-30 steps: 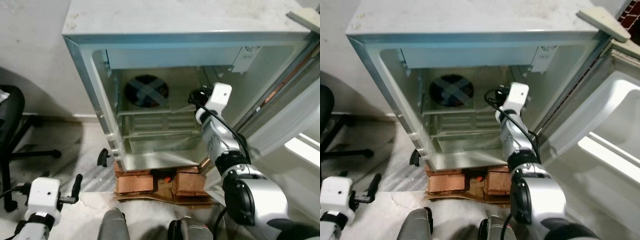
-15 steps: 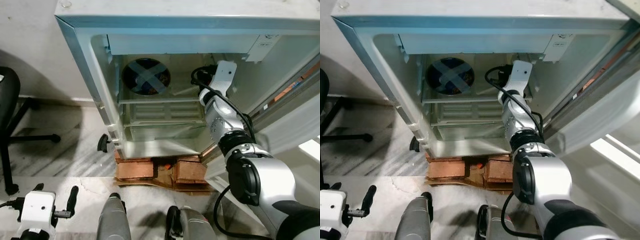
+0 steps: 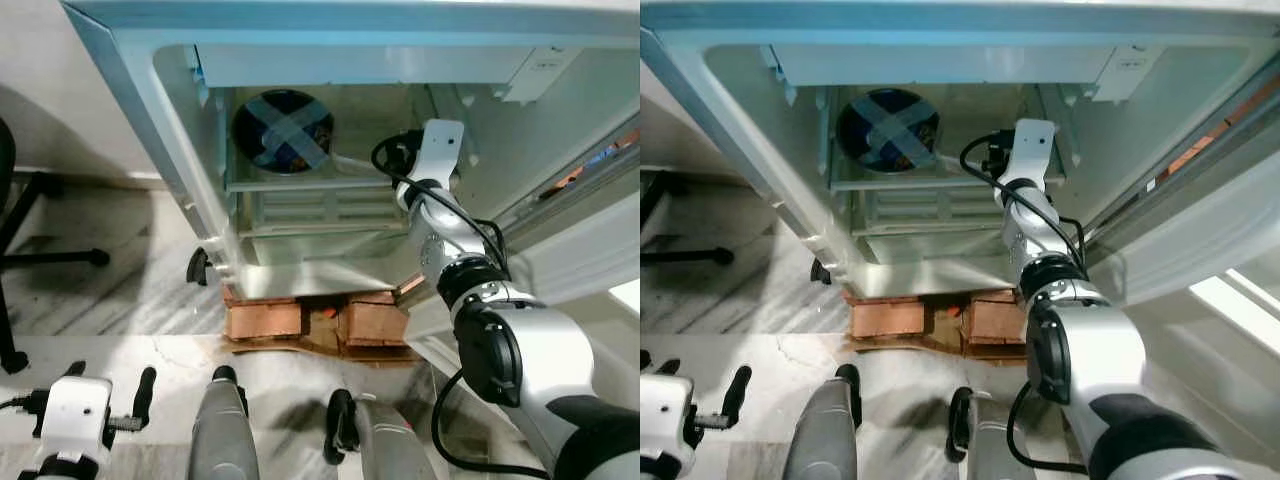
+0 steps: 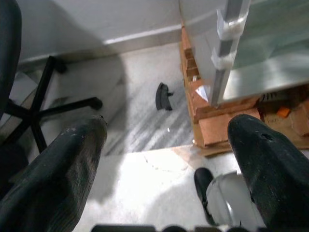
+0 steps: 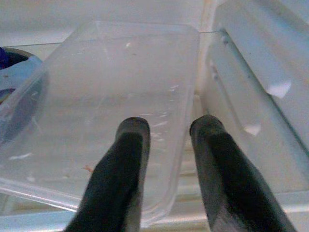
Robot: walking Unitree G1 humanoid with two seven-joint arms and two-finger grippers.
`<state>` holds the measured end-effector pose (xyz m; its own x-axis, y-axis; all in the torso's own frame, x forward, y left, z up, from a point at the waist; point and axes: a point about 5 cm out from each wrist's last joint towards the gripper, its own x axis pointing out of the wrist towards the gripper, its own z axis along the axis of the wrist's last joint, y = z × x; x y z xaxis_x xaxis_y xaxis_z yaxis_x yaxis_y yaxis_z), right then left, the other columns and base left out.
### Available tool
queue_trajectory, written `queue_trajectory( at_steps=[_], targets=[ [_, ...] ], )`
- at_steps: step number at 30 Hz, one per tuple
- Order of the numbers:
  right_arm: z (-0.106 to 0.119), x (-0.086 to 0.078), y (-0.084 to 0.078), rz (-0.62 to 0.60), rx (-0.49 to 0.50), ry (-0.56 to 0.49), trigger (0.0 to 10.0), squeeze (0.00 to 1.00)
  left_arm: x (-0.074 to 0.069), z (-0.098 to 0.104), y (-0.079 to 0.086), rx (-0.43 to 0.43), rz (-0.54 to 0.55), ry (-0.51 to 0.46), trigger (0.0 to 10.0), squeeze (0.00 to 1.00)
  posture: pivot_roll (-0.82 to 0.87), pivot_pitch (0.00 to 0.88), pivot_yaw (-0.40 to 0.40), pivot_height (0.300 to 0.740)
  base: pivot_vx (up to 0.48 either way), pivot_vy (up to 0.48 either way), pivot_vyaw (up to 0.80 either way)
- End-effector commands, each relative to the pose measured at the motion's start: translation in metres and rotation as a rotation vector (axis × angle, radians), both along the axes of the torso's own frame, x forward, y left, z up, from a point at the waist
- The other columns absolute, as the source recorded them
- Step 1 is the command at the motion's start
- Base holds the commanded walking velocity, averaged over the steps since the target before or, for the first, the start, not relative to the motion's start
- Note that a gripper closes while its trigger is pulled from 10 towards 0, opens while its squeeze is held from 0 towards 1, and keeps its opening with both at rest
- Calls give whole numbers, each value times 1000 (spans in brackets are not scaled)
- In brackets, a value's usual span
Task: Restocking fridge
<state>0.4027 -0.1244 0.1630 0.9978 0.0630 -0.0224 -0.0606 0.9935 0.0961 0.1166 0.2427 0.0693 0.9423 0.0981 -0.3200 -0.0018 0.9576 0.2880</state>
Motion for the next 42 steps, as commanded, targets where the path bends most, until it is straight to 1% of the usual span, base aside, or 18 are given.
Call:
queue_trajectory(
  at_steps=[1,3,7,9,11,12,13,14,20,25,30,34,35,36,37,40,41,42],
  targets=[
    [-2,0,-5,1,-2,15,10000,1000,-5,-7,0,-2,16,40,10000,0,321,354,-98,740,0,0,0],
    [0,1,-8,-1,24,11,10000,1000,1,-8,0,2,14,31,10000,0,310,336,-100,740,0,0,0],
    [8,4,-16,-4,38,-12,10000,1000,20,-10,-1,9,1,-3,10000,0,291,288,-98,740,0,0,0],
    [12,5,-18,5,25,-29,10000,1000,35,-10,-1,33,-21,-26,10000,0,275,255,-96,740,0,0,0],
    [13,5,-20,10,23,-35,10000,1000,41,-9,0,49,-34,-39,10000,0,270,244,-96,740,0,0,0],
    [15,5,-20,25,8,-45,10000,1000,48,-9,1,61,-41,-50,10000,0,257,224,-94,740,0,0,0],
    [15,5,-20,25,8,-45,10000,1000,48,-9,1,61,-41,-50,10000,0,257,224,-94,740,0,0,0],
    [16,5,-20,48,-5,-58,10000,1000,55,-9,2,64,-41,-58,10000,0,246,208,-94,740,0,0,0],
    [14,0,-18,153,-17,-107,10000,1000,75,-11,2,48,-48,-90,10000,0,220,156,-88,740,0,0,0],
    [7,-5,-16,218,12,-120,10000,1000,89,-11,1,37,-30,-114,10000,0,203,107,-72,740,0,0,0],
    [-4,-17,-12,280,60,-194,10000,1000,102,-8,-7,15,-54,-149,10000,0,190,87,-57,740,0,0,0],
    [-21,-29,-17,213,122,-186,10000,1000,107,-11,-9,-9,-41,-154,10000,0,174,56,-50,740,0,0,0],
    [-27,-34,-21,179,141,-175,10000,945,108,-12,-10,-18,-32,-153,10000,0,172,49,-48,740,0,0,0],
    [-40,-45,-28,132,155,-160,10000,302,110,-11,-12,-28,-30,-160,10000,0,169,43,-47,740,0,0,0],
    [-43,-48,-29,125,156,-157,10000,0,110,-11,-12,-29,-31,-162,10000,0,167,39,-47,740,0,0,0],
    [-65,-68,-37,74,155,-113,10000,0,111,-14,-15,-42,-33,-163,10000,0,142,15,-42,740,0,0,0],
    [-81,-83,-36,53,152,-71,10000,0,112,-17,-17,-46,-36,-158,10000,0,131,4,-38,740,0,0,0],
    [-81,-83,-36,53,152,-71,10000,0,112,-17,-17,-46,-36,-158,10000,0,131,4,-38,740,0,0,0]
  ],
)
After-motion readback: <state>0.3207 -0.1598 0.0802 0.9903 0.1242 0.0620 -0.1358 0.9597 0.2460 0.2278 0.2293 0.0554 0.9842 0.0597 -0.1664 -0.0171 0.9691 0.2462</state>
